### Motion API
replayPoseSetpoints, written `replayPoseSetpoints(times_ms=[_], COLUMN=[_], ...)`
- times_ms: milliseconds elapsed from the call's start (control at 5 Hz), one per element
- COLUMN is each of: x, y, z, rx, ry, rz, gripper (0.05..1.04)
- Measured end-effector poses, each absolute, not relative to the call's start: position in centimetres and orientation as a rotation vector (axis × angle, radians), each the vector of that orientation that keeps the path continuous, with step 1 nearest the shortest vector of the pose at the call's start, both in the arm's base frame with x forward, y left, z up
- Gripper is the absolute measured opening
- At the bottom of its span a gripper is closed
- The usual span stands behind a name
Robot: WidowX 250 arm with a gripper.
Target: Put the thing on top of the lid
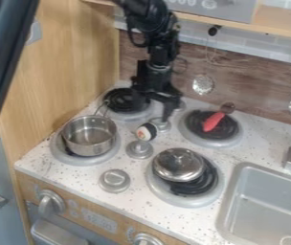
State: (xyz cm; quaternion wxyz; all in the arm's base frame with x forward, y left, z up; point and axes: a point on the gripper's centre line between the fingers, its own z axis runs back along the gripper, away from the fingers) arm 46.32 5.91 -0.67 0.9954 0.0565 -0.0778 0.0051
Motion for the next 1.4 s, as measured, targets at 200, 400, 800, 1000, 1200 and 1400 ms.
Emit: replayPoseSetpoints(times_ms=[200, 400, 800, 1000, 1200, 1400], x=[47.2, 47.6, 46.9, 46.8, 46.4, 47.4], y=[6.8, 7.3, 6.9, 7.6, 7.5, 6.7], z=[-2.1, -3.8, -6.8, -6.8, -5.6, -1.8], rx=[0.145, 0.122, 0.013, 0.005, 0.006, 0.004], ry=[-0.167, -0.135, -0.028, -0.047, -0.087, -0.203], rz=[0.038, 0.075, 0.162, 0.171, 0.159, 0.130], gripper=[0.998, 0.998, 0.934, 0.662, 0.590, 0.590])
